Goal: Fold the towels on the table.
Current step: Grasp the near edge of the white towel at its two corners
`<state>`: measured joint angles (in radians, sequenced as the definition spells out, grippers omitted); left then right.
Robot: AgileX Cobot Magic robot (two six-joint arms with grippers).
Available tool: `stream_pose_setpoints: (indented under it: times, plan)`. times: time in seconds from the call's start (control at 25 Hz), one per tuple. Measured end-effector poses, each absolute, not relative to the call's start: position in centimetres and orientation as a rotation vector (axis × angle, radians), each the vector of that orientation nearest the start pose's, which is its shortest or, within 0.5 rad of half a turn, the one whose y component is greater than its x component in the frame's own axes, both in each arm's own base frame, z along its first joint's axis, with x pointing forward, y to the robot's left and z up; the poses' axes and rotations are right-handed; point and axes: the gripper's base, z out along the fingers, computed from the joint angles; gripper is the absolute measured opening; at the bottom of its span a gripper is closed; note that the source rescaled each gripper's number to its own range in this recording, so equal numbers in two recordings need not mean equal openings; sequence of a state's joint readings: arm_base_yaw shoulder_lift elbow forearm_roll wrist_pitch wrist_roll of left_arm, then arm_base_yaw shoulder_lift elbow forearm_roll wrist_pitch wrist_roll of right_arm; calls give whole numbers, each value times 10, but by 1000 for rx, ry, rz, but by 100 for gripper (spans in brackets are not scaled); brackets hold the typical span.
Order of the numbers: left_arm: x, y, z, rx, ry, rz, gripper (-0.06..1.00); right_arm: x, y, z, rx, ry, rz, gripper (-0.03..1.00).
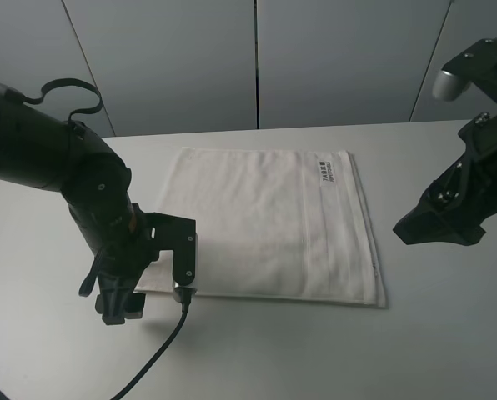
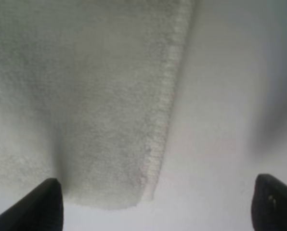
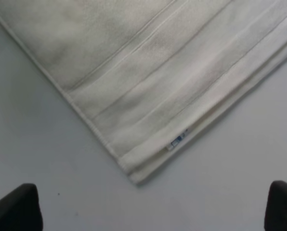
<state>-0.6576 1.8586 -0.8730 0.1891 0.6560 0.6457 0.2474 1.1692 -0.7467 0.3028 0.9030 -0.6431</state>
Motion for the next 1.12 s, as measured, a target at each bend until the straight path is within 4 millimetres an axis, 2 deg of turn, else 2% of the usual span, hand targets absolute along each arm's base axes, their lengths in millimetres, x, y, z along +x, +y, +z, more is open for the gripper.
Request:
stream_pose_setpoints:
  times: [0.32, 0.6, 0.84, 1.0, 1.12]
  plan:
    - [237, -170, 91, 2123, 2371, 174, 100, 189, 70, 253, -998, 2566, 275, 100]
    - [238, -170, 90, 2125, 2369, 175, 100, 189, 70, 253, -1049, 2541, 270, 100]
    - [238, -171, 89, 2122, 2366, 174, 100, 196, 76, 236, -1210, 2557, 344, 100]
    - [238, -171, 89, 2122, 2366, 174, 100, 202, 84, 223, -1361, 2502, 437, 96]
    - [238, -171, 89, 2121, 2364, 174, 100, 209, 89, 212, -1411, 2480, 492, 96]
